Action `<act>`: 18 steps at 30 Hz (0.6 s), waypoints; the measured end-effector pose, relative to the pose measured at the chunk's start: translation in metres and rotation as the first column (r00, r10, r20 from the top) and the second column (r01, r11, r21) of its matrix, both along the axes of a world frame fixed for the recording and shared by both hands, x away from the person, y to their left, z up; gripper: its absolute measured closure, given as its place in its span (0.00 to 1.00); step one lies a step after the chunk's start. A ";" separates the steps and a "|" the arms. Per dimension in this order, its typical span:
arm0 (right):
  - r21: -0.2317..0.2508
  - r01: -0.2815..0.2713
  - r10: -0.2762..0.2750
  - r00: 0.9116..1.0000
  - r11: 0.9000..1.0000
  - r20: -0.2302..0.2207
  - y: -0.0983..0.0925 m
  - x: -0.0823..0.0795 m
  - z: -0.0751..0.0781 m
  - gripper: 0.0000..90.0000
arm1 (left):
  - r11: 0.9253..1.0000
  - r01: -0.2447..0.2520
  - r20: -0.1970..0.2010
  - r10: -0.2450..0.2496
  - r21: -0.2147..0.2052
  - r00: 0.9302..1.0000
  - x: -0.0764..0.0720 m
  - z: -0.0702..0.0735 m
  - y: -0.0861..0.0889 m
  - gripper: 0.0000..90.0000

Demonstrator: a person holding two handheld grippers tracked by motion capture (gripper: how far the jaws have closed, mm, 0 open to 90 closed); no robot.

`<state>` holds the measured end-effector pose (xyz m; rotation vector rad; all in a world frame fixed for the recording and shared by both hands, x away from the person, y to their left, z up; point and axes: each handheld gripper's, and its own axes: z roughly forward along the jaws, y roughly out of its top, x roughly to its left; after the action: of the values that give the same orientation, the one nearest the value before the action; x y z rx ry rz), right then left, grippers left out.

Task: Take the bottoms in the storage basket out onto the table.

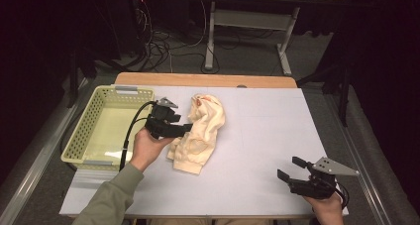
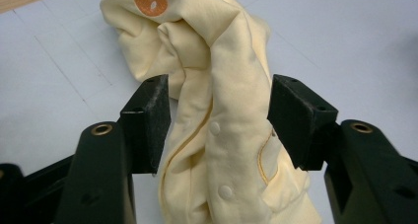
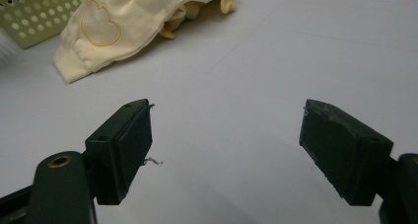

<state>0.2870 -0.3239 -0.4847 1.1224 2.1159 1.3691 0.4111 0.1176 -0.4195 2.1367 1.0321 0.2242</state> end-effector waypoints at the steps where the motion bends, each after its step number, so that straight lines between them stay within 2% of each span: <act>1: 0.000 -0.001 0.001 1.000 1.000 0.000 0.000 0.000 0.000 0.23 | 1.000 -0.001 0.001 0.001 -0.003 1.000 0.000 0.000 0.001 0.45; 18: -0.001 -0.003 0.003 1.000 1.000 -0.007 0.001 0.001 -0.001 0.23 | 0.999 -0.022 0.019 0.023 -0.043 1.000 -0.011 0.004 0.018 0.45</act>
<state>0.2880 -0.3231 -0.4853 1.1262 2.1236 1.3674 0.4001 0.1358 -0.4155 2.0816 1.0411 0.2316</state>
